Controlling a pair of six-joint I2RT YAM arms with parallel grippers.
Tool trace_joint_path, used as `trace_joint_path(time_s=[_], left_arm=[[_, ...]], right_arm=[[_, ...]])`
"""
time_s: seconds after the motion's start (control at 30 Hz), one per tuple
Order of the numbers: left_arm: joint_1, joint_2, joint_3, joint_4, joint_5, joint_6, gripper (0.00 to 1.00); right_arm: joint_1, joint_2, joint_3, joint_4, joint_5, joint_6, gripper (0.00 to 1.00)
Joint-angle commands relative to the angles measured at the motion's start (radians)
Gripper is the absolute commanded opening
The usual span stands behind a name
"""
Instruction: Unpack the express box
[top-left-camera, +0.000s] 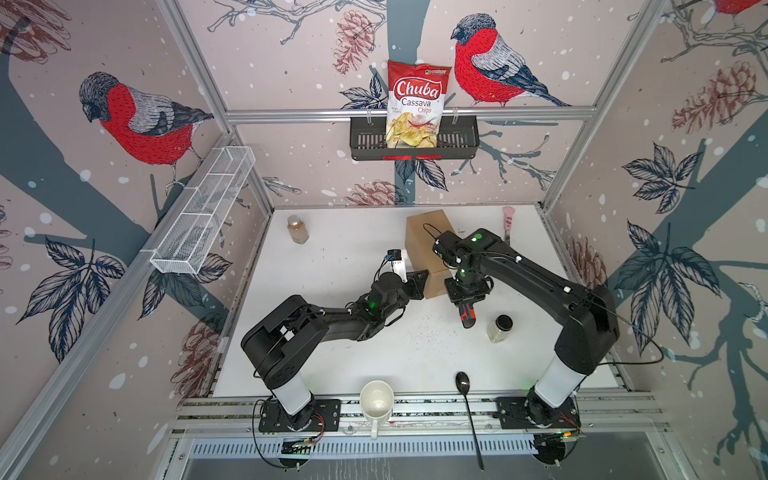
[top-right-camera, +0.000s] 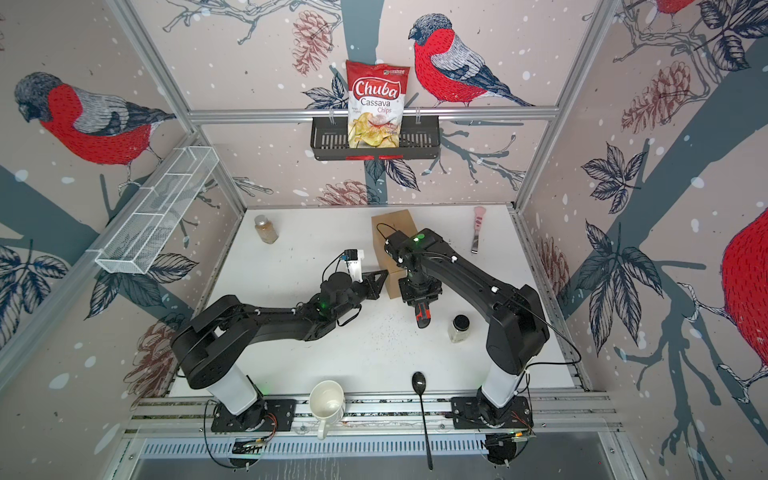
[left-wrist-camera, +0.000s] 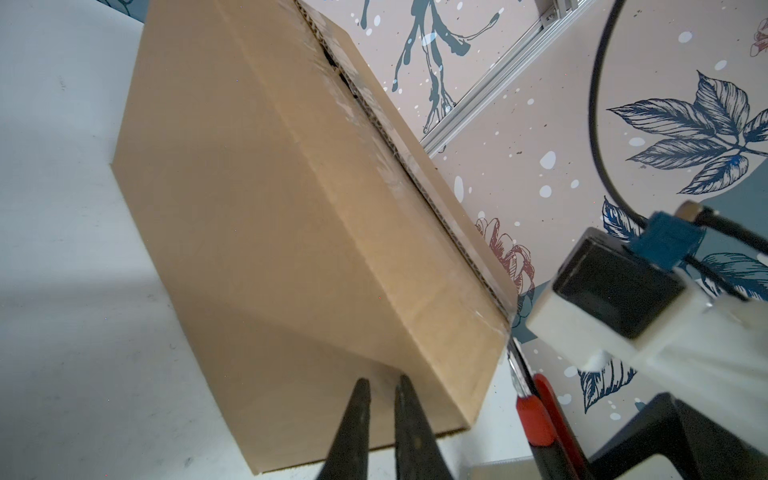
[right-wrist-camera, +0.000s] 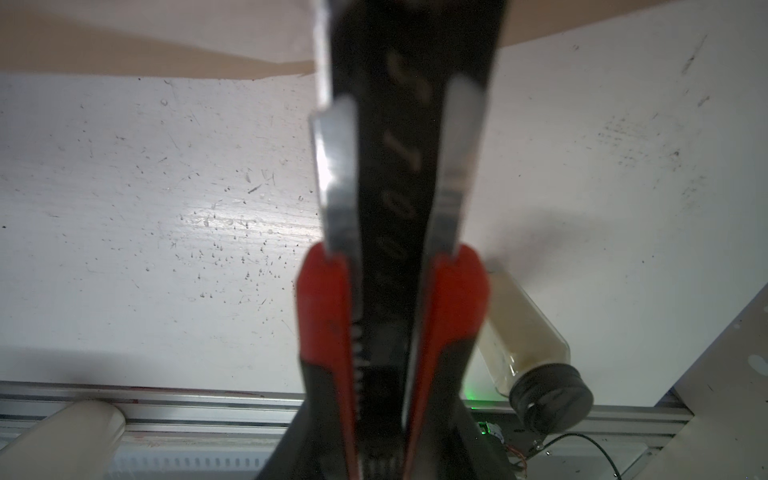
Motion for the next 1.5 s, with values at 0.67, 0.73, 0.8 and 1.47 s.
trace_joint_path(time_s=[0.67, 0.73, 0.8, 1.47], left_arm=[[-0.052, -0.079, -0.054, 0.103, -0.154, 0.008, 0.13], [-0.053, -0.091, -0.065, 0.107, -0.166, 0.009, 0.13], [-0.055, -0.101, -0.070, 0.103, -0.173, 0.013, 0.13], [-0.075, -0.093, -0.117, 0.130, -0.267, 0.083, 0.13]], right_arm=[[0.028, -0.006, 0.032, 0.016, -0.088, -0.143, 0.00], [0.027, -0.006, 0.028, 0.016, -0.086, -0.145, 0.00], [0.026, -0.005, 0.028, 0.015, -0.084, -0.150, 0.00], [0.016, -0.038, 0.003, 0.016, -0.091, -0.156, 0.00]])
